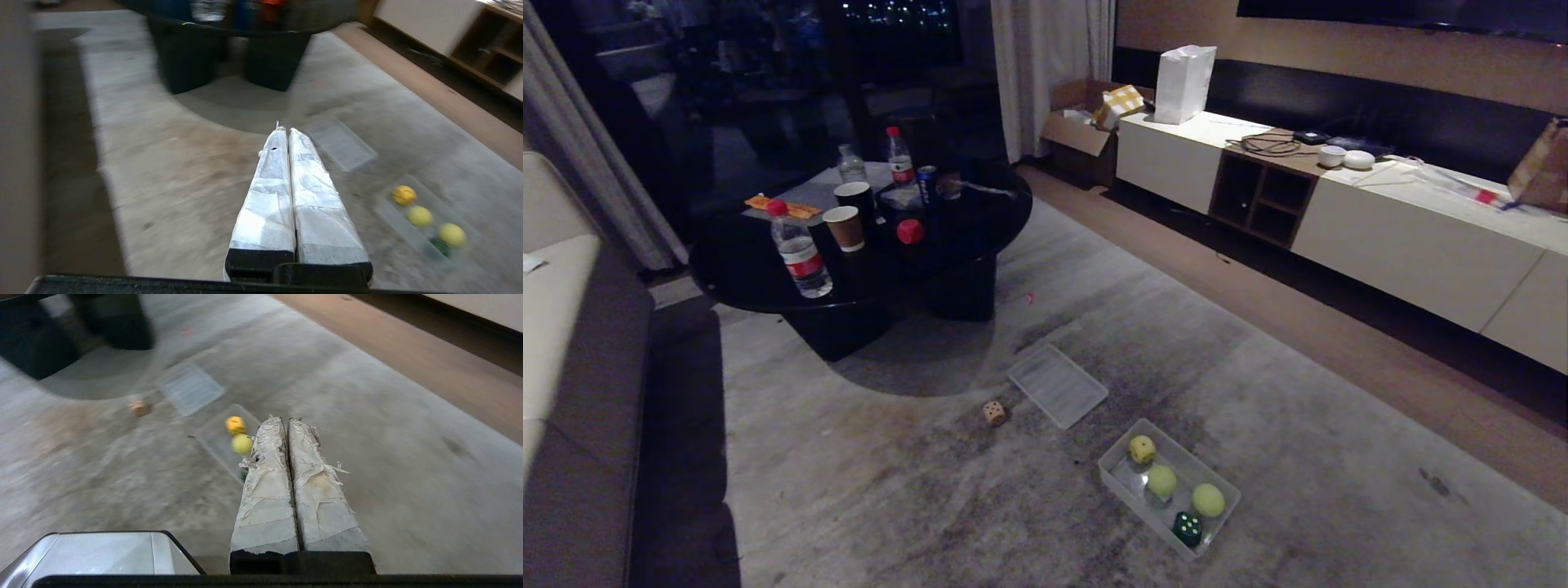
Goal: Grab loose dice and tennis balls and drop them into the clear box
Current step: Pick up toys out of the box
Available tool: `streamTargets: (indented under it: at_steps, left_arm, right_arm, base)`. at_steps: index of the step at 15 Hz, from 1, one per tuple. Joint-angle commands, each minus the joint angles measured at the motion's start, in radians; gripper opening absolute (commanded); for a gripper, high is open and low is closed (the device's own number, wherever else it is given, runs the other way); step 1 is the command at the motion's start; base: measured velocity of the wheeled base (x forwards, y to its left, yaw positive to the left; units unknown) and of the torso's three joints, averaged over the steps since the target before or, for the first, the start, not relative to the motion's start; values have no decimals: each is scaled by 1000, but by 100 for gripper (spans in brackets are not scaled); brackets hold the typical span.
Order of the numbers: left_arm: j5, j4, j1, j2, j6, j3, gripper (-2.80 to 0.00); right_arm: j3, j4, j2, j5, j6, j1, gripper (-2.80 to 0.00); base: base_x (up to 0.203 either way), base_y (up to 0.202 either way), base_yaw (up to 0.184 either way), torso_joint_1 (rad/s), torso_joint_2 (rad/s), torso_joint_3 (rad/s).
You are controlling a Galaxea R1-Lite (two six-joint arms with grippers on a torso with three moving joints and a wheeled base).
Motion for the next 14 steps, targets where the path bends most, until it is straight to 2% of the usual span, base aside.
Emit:
streamTargets:
  at_steps: [1,14]
  left_arm:
    - [0,0,0,1,-2,0,-280]
    - [0,0,0,1,-3,0,-280]
  right_arm:
    - [0,1,1,0,0,0,-280]
    - [0,1,1,3,1,0,-280]
  base:
    - [2,-7,164,4,14,-1]
    - [0,-7,161,2,4,3]
